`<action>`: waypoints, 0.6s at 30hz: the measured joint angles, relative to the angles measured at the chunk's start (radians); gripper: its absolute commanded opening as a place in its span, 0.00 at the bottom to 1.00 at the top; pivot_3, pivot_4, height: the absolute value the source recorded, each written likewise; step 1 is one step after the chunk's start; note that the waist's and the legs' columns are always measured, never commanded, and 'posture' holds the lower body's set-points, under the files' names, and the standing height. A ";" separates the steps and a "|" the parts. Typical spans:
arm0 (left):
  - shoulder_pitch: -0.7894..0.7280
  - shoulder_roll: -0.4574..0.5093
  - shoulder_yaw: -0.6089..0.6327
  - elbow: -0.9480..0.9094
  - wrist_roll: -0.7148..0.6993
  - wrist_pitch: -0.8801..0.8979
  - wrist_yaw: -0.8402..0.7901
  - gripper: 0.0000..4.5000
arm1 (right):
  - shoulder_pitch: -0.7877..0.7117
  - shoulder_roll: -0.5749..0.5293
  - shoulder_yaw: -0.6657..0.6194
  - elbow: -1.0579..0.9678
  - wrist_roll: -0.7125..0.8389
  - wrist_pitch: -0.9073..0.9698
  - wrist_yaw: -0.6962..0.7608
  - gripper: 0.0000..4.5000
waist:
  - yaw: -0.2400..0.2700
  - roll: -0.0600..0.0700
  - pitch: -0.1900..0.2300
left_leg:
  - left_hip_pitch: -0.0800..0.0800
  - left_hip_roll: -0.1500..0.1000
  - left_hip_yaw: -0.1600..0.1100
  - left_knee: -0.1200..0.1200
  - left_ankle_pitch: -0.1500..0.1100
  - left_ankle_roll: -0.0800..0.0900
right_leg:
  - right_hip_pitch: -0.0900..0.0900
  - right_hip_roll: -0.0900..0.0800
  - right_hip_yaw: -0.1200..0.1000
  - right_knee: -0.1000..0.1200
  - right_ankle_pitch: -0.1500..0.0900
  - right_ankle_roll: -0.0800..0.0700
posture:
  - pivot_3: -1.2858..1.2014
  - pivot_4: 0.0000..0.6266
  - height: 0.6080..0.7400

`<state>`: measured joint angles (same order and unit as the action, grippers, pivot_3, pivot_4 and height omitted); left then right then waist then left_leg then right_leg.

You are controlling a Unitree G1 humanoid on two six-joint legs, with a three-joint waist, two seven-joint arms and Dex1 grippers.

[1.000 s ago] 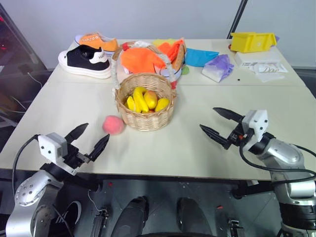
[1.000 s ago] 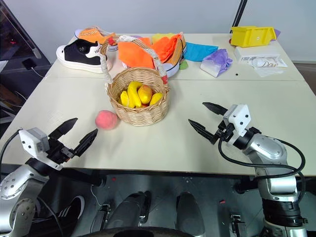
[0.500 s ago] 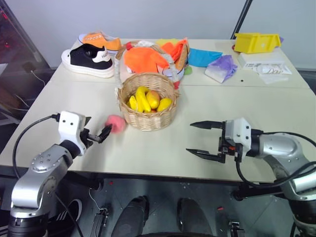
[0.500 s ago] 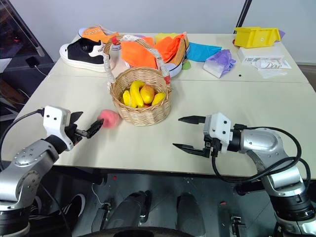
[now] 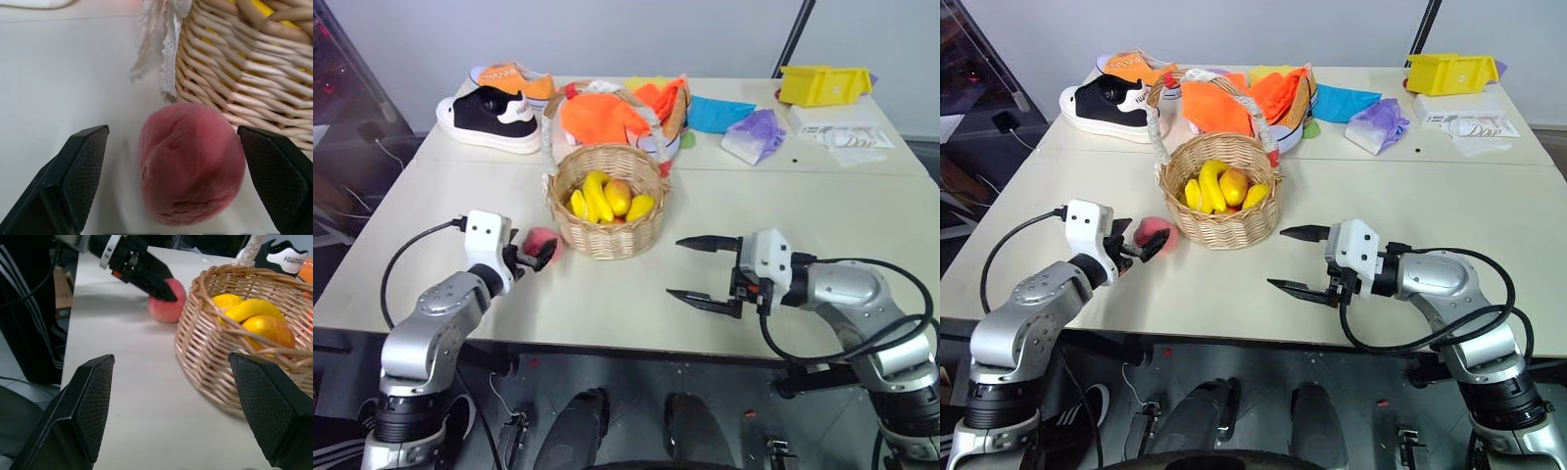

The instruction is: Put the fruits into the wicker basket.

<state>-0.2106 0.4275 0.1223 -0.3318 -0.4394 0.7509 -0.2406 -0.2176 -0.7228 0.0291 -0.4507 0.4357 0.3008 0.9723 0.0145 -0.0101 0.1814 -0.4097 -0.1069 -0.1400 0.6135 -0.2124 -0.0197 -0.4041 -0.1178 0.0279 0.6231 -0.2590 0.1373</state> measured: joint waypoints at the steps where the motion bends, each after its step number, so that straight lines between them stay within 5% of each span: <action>1: -0.004 -0.008 -0.013 0.009 0.005 0.000 0.000 1.00 | -0.001 0.003 0.002 -0.001 0.000 0.000 -0.003 0.86 | 0.000 0.000 0.000 | 0.000 0.000 0.000 0.000 0.000 0.000 | 0.000 0.000 0.000 0.000 0.000 0.000 | 0.52 0.24 1.00; 3: -0.002 -0.013 -0.042 0.034 0.021 0.007 -0.004 1.00 | -0.001 0.005 0.005 -0.001 0.000 0.001 -0.009 0.86 | -0.001 0.000 0.000 | 0.000 0.000 0.000 0.000 0.000 0.000 | 0.000 0.000 0.000 0.000 0.000 0.000 | 0.52 0.24 1.00; 9: -0.002 -0.020 -0.067 0.056 0.052 0.006 0.000 0.59 | 0.004 0.008 0.005 0.000 -0.008 -0.005 -0.022 0.87 | -0.002 0.000 0.000 | 0.000 0.000 0.000 0.000 0.000 0.000 | -0.001 0.000 0.000 0.001 0.000 0.000 | 0.52 0.24 1.00; 18: 0.046 0.060 0.050 -0.106 -0.053 -0.014 -0.141 0.59 | 0.014 0.074 -0.048 0.040 0.016 -0.019 -0.069 0.87 | -0.002 0.000 0.000 | 0.000 0.000 0.000 0.000 0.000 0.000 | -0.001 0.000 0.000 0.002 0.000 0.000 | 0.52 0.24 1.00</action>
<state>-0.1648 0.4870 0.1723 -0.4382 -0.4919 0.7367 -0.3819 -0.2037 -0.6488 -0.0185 -0.4109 0.4515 0.2818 0.9036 0.0121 -0.0106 0.1817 -0.4098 -0.1065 -0.1401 0.6132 -0.2124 -0.0198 -0.4055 -0.1179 0.0280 0.6250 -0.2589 0.1375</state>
